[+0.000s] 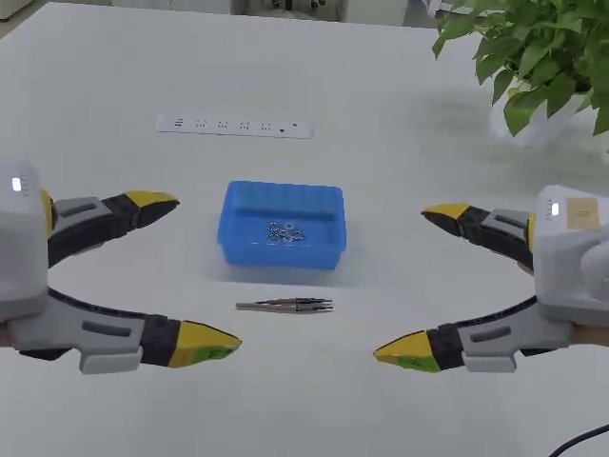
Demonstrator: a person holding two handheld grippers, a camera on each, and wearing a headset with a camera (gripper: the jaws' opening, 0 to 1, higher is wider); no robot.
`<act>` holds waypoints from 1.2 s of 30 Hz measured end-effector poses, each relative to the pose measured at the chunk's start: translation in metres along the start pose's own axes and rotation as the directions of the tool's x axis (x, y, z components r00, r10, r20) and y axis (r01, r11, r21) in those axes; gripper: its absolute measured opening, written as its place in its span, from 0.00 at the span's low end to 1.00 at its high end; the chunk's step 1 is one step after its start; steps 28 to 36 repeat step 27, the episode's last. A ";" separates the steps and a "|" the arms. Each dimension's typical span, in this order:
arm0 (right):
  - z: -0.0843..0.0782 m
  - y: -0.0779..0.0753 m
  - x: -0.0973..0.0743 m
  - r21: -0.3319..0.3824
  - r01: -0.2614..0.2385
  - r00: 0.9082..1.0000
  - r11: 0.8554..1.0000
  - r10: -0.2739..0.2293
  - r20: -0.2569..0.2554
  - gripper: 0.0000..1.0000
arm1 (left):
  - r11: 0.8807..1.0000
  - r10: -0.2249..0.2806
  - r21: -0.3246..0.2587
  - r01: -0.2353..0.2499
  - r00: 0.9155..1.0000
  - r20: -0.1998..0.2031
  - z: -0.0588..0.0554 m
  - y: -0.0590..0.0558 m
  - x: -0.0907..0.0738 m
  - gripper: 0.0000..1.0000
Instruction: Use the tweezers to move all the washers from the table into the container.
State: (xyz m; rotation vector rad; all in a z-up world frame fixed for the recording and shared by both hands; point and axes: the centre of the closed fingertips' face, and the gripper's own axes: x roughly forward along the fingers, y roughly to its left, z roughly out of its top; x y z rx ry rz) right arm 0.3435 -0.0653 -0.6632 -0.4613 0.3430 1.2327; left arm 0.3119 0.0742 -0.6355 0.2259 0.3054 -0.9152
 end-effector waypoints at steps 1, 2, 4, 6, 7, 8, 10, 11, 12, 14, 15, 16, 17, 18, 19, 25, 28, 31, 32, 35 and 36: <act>0.000 0.001 0.000 0.000 -0.002 1.000 1.000 0.002 -0.001 1.00 | 1.000 -0.001 -0.001 0.001 1.000 -0.002 0.000 0.000 0.000 1.00; -0.001 0.001 0.000 0.000 -0.004 1.000 1.000 0.004 -0.003 1.00 | 1.000 -0.001 -0.001 0.001 1.000 -0.003 -0.001 -0.001 0.000 1.00; -0.001 0.003 0.001 -0.003 -0.006 1.000 1.000 0.006 -0.006 1.00 | 1.000 -0.002 -0.002 0.002 1.000 -0.004 -0.001 -0.002 0.000 1.00; 0.000 0.004 0.001 -0.003 -0.009 1.000 1.000 0.009 -0.006 1.00 | 1.000 -0.003 -0.002 0.003 1.000 -0.008 -0.002 -0.002 -0.002 1.00; 0.001 0.004 0.001 -0.004 -0.009 1.000 1.000 0.009 -0.004 1.00 | 1.000 0.002 -0.004 -0.002 1.000 -0.005 -0.001 -0.001 -0.004 1.00; 0.001 0.004 0.001 -0.005 -0.009 1.000 1.000 0.009 -0.004 1.00 | 1.000 0.005 -0.006 -0.005 1.000 -0.002 0.000 0.000 -0.005 1.00; 0.001 0.005 0.001 -0.007 -0.010 1.000 1.000 0.010 -0.006 1.00 | 1.000 0.010 -0.008 -0.010 1.000 0.001 0.001 0.001 -0.007 1.00; 0.001 0.005 0.001 -0.007 -0.011 1.000 1.000 0.011 -0.006 1.00 | 1.000 0.013 -0.006 -0.013 1.000 -0.001 0.001 0.002 -0.008 1.00; 0.001 0.005 0.001 -0.007 -0.011 1.000 1.000 0.011 -0.008 1.00 | 1.000 0.017 -0.004 -0.017 1.000 -0.004 0.000 0.003 -0.009 1.00; 0.001 0.006 0.002 -0.006 -0.012 1.000 1.000 0.012 -0.010 1.00 | 1.000 0.022 -0.005 -0.022 1.000 -0.006 0.000 0.005 -0.011 1.00; 0.001 0.006 0.002 -0.006 -0.013 1.000 1.000 0.013 -0.012 1.00 | 1.000 0.025 -0.005 -0.025 1.000 -0.007 -0.001 0.005 -0.012 1.00; 0.001 0.007 0.002 -0.009 -0.014 1.000 1.000 0.013 -0.015 1.00 | 0.999 0.032 -0.006 -0.032 0.999 -0.009 -0.001 0.007 -0.013 1.00; 0.001 0.007 0.002 -0.010 -0.014 1.000 1.000 0.013 -0.016 1.00 | 0.999 0.038 -0.008 -0.038 0.999 -0.008 -0.001 0.008 -0.014 1.00; 0.001 0.007 0.002 -0.010 -0.014 1.000 1.000 0.014 -0.017 1.00 | 0.999 0.044 -0.011 -0.044 0.999 -0.005 -0.001 0.010 -0.016 1.00; 0.001 0.007 0.002 -0.010 -0.014 1.000 1.000 0.014 -0.017 1.00 | 0.999 0.047 -0.013 -0.047 0.999 -0.003 -0.001 0.011 -0.017 1.00; 0.001 0.008 0.001 -0.010 -0.016 1.000 1.000 0.015 -0.022 1.00 | 0.999 0.044 -0.011 -0.044 0.999 -0.015 -0.004 0.008 -0.018 1.00; 0.001 0.009 0.000 -0.013 -0.017 1.000 1.000 0.017 -0.024 1.00 | 0.999 0.044 -0.013 -0.044 0.999 -0.014 -0.004 0.007 -0.018 1.00; 0.001 0.009 0.000 -0.013 -0.017 1.000 1.000 0.017 -0.024 1.00 | 0.999 0.044 -0.013 -0.044 0.999 -0.014 -0.004 0.007 -0.018 1.00; 0.001 0.009 0.000 -0.013 -0.017 1.000 1.000 0.017 -0.024 1.00 | 0.999 0.044 -0.013 -0.044 0.999 -0.014 -0.004 0.007 -0.018 1.00; 0.001 0.009 0.000 -0.013 -0.017 1.000 1.000 0.017 -0.024 1.00 | 0.999 0.044 -0.013 -0.044 0.999 -0.014 -0.004 0.007 -0.018 1.00; 0.001 0.009 0.000 -0.013 -0.017 1.000 1.000 0.017 -0.024 1.00 | 0.999 0.044 -0.013 -0.044 0.999 -0.014 -0.004 0.007 -0.018 1.00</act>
